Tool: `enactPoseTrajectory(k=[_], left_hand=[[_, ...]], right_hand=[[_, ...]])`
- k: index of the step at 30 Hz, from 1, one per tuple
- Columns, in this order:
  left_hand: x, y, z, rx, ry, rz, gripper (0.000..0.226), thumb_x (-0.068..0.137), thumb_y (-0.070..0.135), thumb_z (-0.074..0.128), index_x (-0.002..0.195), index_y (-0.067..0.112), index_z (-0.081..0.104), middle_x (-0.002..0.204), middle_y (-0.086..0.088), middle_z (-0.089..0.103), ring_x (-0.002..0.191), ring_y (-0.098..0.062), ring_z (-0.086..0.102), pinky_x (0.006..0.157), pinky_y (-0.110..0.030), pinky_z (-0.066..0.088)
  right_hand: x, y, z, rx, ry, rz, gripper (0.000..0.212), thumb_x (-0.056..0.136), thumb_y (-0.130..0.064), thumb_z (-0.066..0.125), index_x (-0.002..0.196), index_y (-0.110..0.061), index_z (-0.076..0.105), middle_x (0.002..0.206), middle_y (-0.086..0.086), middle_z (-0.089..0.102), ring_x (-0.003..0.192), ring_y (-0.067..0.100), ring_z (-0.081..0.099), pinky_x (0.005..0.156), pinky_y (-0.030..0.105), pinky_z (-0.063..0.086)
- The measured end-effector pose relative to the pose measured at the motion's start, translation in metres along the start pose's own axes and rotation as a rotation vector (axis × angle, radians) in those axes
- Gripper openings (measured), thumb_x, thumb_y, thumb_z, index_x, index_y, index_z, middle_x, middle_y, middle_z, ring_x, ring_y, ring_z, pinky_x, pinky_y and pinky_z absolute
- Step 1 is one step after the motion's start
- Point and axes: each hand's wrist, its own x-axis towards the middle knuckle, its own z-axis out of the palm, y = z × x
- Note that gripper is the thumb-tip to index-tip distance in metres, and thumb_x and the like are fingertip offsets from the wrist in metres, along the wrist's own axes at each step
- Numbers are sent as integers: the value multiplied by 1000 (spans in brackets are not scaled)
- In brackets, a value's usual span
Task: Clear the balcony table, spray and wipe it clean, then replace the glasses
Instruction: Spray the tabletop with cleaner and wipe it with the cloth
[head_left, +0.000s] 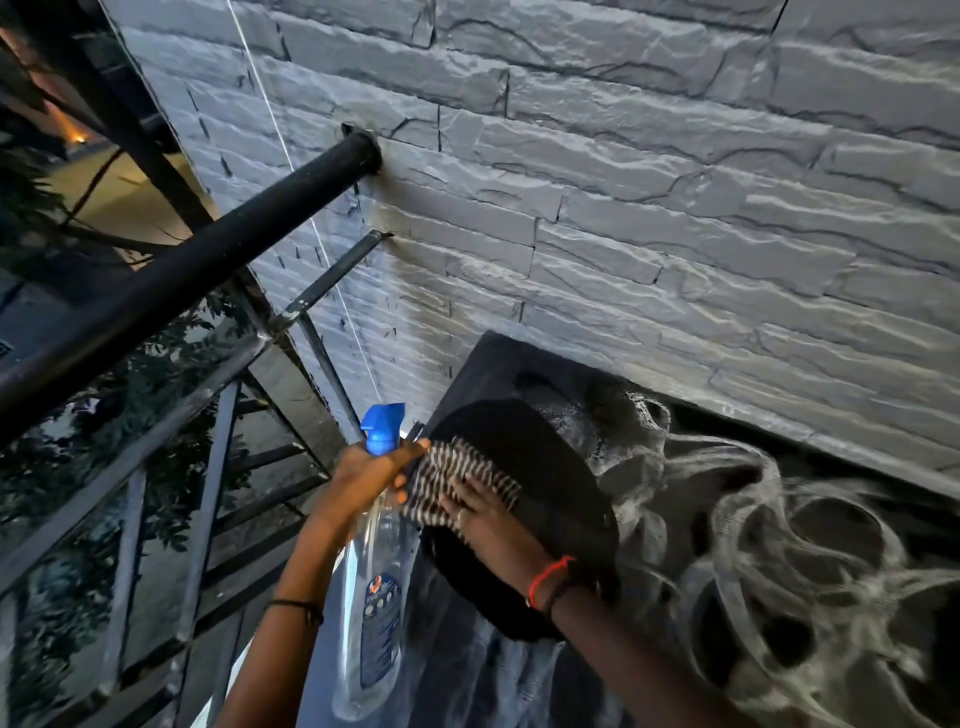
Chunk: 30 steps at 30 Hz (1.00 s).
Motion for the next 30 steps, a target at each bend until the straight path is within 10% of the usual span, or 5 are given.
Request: enactPoseTrajectory(k=[13, 17, 21, 26, 30], left_hand=[[28, 20, 9, -36, -20, -24, 33, 82, 25, 73, 63, 15, 49, 47, -3, 45, 43, -18, 45, 52, -28, 42], [31, 20, 9, -20, -35, -21, 32, 83, 26, 72, 65, 15, 49, 49, -3, 45, 47, -18, 46, 53, -29, 43], [41, 23, 8, -16, -21, -21, 33, 80, 31, 75, 64, 17, 50, 49, -2, 46, 48, -20, 47, 57, -31, 42], [53, 30, 8, -55, -35, -23, 32, 79, 29, 75, 64, 17, 50, 49, -2, 45, 49, -21, 45, 59, -31, 41], [61, 34, 7, -58, -25, -26, 30, 78, 29, 76, 66, 18, 51, 48, -1, 45, 49, -19, 46, 60, -33, 45]], right_hand=[[-73, 154, 22, 126, 63, 492, 40, 94, -10, 33, 127, -3, 53, 132, 21, 52, 126, 33, 46, 112, 15, -5], [-9, 154, 19, 165, -1, 468, 55, 85, -10, 43, 140, -7, 37, 147, 14, 36, 140, 24, 25, 119, 35, 14], [-5, 100, -6, 210, 111, 217, 49, 63, -9, 72, 111, -4, 66, 115, 8, 67, 118, 24, 56, 104, 41, 38], [-74, 98, 19, 161, 127, 202, 52, 88, -14, 31, 139, -8, 40, 151, 8, 29, 142, 24, 20, 108, 8, -10], [-103, 149, 28, 222, 147, 409, 49, 79, -6, 42, 126, -3, 53, 131, 14, 54, 127, 33, 43, 110, 12, -1]])
